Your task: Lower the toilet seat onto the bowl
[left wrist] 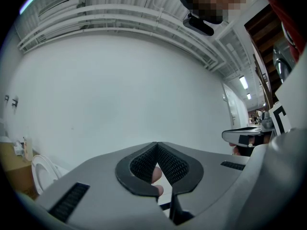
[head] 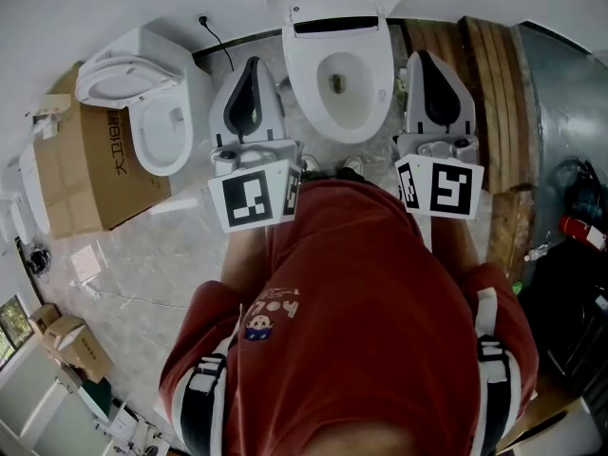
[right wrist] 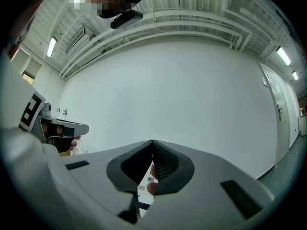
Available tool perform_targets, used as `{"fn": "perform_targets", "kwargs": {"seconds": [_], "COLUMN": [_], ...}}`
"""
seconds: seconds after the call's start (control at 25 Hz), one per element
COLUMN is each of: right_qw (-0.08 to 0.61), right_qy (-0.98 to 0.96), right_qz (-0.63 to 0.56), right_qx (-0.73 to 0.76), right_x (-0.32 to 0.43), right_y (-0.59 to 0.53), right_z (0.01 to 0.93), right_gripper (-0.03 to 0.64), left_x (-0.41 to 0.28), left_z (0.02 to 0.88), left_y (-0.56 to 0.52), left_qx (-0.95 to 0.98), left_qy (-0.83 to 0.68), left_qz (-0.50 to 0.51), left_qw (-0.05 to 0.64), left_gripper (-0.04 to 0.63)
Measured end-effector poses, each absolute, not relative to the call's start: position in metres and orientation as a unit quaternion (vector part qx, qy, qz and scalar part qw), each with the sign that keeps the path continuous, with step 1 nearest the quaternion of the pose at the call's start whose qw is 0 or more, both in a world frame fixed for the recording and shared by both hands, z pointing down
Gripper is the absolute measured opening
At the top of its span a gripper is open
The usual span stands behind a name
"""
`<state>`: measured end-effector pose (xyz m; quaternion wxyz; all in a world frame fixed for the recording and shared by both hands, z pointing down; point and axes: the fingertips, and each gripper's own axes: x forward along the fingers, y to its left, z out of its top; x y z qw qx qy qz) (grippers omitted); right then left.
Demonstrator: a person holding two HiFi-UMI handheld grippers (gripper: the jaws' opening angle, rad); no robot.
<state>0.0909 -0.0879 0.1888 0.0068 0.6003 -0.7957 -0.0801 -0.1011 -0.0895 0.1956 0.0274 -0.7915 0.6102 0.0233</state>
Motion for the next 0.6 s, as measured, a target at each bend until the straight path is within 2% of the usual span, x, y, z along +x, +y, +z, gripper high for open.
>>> {"fn": "perform_targets", "kwargs": {"seconds": [0.6], "right_qw": [0.017], "right_qy": [-0.799], "right_qz": [-0.088], "right_qx": [0.595], "right_x": [0.089], "right_y": [-0.078], "right_z": [0.192], "right_gripper": [0.011], "left_x": [-0.098], "left_z": [0.195], "left_y": [-0.078], "left_qx": [-0.792], "left_qy": [0.610], "left_qz": [0.018], "left_qw": [0.028], "left_gripper": [0.009]}}
